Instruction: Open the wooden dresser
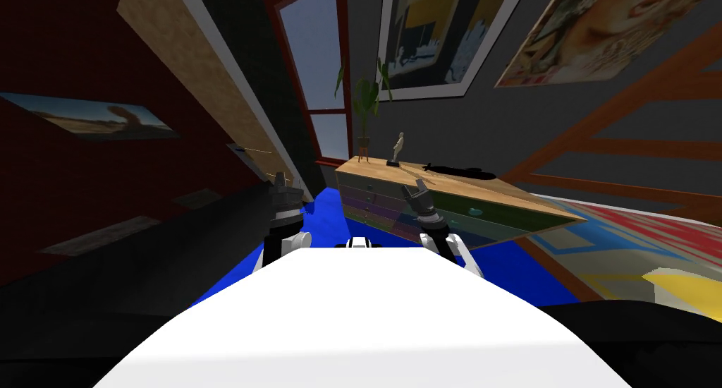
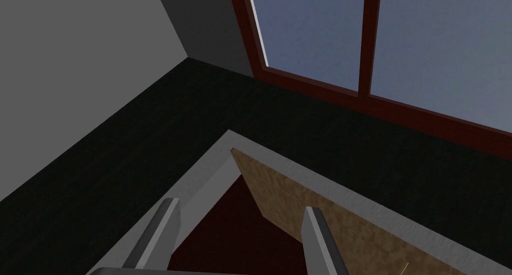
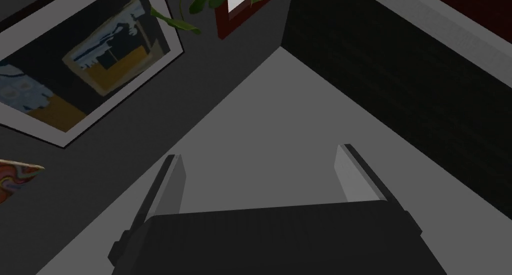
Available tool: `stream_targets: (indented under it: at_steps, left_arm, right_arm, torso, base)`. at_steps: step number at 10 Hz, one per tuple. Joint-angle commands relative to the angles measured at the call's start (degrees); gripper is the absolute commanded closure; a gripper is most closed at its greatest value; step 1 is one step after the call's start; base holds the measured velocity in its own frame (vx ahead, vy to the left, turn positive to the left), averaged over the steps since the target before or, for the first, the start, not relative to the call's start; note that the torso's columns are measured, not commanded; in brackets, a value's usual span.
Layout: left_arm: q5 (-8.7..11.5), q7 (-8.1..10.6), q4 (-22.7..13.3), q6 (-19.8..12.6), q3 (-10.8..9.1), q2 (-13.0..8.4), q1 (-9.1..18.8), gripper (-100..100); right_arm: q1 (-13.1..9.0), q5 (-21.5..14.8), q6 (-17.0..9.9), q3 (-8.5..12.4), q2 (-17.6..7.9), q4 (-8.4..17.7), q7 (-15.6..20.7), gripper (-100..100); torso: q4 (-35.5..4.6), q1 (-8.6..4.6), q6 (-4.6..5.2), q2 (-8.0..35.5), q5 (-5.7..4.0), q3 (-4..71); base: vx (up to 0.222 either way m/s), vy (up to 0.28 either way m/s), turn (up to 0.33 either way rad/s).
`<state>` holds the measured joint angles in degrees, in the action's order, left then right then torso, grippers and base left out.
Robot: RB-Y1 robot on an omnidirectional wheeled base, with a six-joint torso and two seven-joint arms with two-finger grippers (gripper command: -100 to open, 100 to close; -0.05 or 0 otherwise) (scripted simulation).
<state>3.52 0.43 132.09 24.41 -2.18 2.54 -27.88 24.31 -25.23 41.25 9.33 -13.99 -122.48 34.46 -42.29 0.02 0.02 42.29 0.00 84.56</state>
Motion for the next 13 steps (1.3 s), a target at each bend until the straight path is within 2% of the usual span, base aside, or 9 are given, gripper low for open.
stream_targets:
  at_steps: [1,2,3,4,7,8,9,12,13]
  left_arm:
    - [0.00,0.00,0.00,0.00,0.00,0.00,0.01,0]
    - [0.00,0.00,0.00,0.00,0.00,0.00,0.00,0]
    - [0.00,0.00,0.00,0.00,0.00,0.00,0.01,0]
    - [0.00,0.00,0.00,0.00,0.00,0.00,0.00,0]
    - [0.00,0.00,0.00,0.00,0.00,0.00,0.01,0]
    - [0.00,0.00,0.00,0.00,0.00,0.00,0.00,0]
    - [0.00,0.00,0.00,0.00,0.00,0.00,0.01,0]
    - [0.00,0.00,0.00,0.00,0.00,-0.01,0.00,0]
    - [0.00,0.00,0.00,0.00,0.00,-0.01,0.01,0]
  right_arm:
    - [-0.43,-3.60,0.68,0.85,-0.12,1.60,4.44,-100]
    - [-0.43,-3.60,0.68,0.85,-0.12,1.60,5.91,-100]
    - [-0.75,-5.86,1.26,1.67,-0.27,2.89,7.61,-100]
    - [-0.75,-5.86,1.26,1.67,-0.27,2.89,9.07,-100]
    - [-1.37,-10.32,2.54,3.44,-0.42,5.64,14.00,-100]
    - [-1.37,-10.32,2.54,3.44,-0.42,5.64,15.33,-100]
    - [-1.66,-12.51,3.23,4.39,-0.45,7.10,17.17,-100]
    - [-1.94,-14.66,3.97,5.38,-0.43,8.60,21.42,-100]
    - [-2.21,-16.76,4.75,6.42,-0.38,10.16,23.34,-100]
  torso:
    - [0.00,-0.08,-0.04,0.04,-0.01,-0.01]
    - [0.01,-0.04,0.00,-0.04,-0.01,0.02]
    - [0.01,-0.03,-0.04,0.01,0.00,0.01]
    - [0.02,0.06,-0.01,-0.08,0.02,0.05]
    - [-0.02,-0.03,-0.04,0.08,0.00,-0.04]
    - [0.00,0.07,-0.01,0.00,0.02,0.00]
    - [0.01,-0.04,-0.04,-0.01,0.00,0.02]
    - [0.02,-0.02,-0.01,-0.08,-0.01,0.05]
    - [0.00,-0.05,-0.03,0.03,0.00,0.00]
  base:
    - [0.101,0.107,-0.191]
    - [0.087,0.104,-0.093]
    - [0.113,0.132,-0.142]
    - [0.097,0.103,-0.109]
    - [0.081,0.120,-0.146]
    - [0.083,0.116,-0.092]
    - [0.090,0.114,-0.171]
    - [0.087,0.100,-0.095]
    - [0.065,0.100,-0.122]
